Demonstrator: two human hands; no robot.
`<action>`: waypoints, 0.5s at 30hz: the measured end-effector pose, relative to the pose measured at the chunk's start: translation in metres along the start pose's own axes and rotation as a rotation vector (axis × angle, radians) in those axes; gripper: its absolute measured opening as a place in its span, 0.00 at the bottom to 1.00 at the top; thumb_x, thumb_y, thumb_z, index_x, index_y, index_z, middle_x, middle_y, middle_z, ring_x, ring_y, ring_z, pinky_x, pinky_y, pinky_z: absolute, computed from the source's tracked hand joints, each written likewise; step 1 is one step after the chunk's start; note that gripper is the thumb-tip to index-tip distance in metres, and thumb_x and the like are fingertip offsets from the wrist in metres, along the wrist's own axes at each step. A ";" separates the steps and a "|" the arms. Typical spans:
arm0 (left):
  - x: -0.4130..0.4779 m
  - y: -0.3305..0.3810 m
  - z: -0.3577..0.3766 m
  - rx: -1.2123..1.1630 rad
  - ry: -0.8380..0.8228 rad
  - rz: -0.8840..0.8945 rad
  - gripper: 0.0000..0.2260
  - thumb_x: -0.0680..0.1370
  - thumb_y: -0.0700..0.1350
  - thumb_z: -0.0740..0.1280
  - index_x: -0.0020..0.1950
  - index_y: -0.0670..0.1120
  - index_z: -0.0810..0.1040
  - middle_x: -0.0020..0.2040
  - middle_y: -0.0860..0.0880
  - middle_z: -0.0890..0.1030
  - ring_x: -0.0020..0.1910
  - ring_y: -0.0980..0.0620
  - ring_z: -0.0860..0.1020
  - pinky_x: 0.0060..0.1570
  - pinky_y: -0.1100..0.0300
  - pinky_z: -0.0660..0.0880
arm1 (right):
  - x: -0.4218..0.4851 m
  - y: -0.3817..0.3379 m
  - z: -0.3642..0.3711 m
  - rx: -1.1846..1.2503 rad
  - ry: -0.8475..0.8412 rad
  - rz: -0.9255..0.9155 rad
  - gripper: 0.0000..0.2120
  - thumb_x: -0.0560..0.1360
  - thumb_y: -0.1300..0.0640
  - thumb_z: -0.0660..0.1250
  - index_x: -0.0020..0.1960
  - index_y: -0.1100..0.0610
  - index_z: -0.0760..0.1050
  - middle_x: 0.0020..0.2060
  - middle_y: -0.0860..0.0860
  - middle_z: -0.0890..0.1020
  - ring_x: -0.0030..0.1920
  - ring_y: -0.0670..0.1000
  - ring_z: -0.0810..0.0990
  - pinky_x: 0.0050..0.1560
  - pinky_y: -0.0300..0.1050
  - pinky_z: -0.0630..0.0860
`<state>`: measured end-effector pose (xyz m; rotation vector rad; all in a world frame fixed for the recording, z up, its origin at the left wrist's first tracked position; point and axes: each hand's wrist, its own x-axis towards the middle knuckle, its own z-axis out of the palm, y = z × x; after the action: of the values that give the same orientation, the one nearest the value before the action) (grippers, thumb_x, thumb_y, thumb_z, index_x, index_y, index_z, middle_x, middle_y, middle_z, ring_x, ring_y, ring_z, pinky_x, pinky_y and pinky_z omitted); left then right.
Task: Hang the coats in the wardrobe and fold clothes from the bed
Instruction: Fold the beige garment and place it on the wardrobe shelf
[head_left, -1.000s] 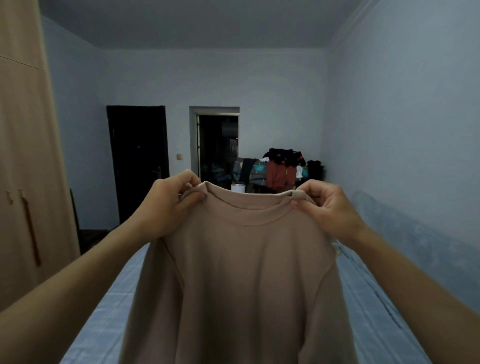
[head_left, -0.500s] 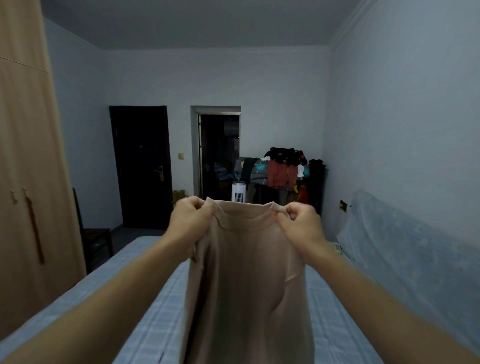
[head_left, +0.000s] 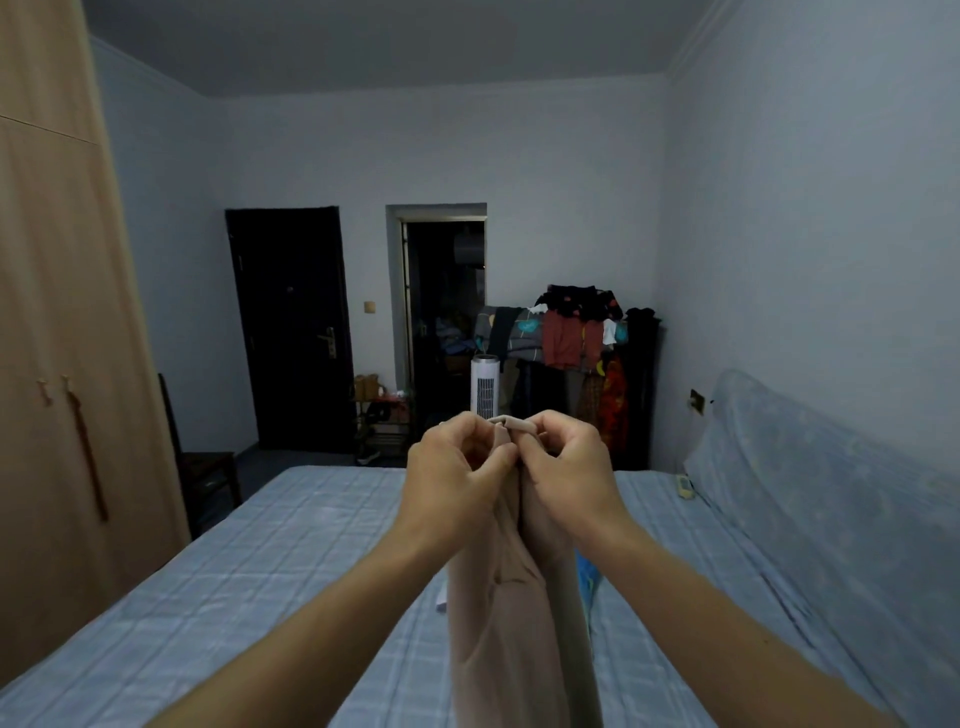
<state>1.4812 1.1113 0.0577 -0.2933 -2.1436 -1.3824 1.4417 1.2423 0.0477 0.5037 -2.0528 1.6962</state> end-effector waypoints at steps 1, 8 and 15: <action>-0.001 0.000 0.000 -0.007 0.002 0.001 0.02 0.76 0.47 0.71 0.44 0.50 0.81 0.38 0.52 0.84 0.39 0.57 0.82 0.42 0.53 0.82 | -0.001 0.000 -0.001 0.003 -0.018 -0.004 0.06 0.77 0.53 0.68 0.42 0.50 0.81 0.37 0.51 0.84 0.42 0.50 0.84 0.45 0.52 0.82; -0.011 -0.001 -0.003 -0.053 -0.046 0.003 0.12 0.76 0.37 0.68 0.51 0.52 0.84 0.44 0.55 0.84 0.46 0.60 0.82 0.49 0.58 0.81 | -0.008 0.000 -0.006 -0.085 -0.085 -0.036 0.06 0.71 0.47 0.73 0.46 0.48 0.81 0.39 0.47 0.84 0.42 0.45 0.83 0.45 0.47 0.82; -0.019 -0.001 -0.004 0.052 -0.152 0.078 0.25 0.72 0.29 0.63 0.65 0.47 0.79 0.59 0.52 0.80 0.60 0.58 0.76 0.62 0.57 0.75 | -0.011 0.003 -0.004 -0.188 -0.021 -0.105 0.05 0.71 0.58 0.72 0.46 0.50 0.81 0.37 0.46 0.84 0.39 0.43 0.82 0.39 0.41 0.80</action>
<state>1.4977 1.1093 0.0472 -0.4699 -2.2613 -1.2953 1.4501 1.2467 0.0400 0.5586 -2.1341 1.4268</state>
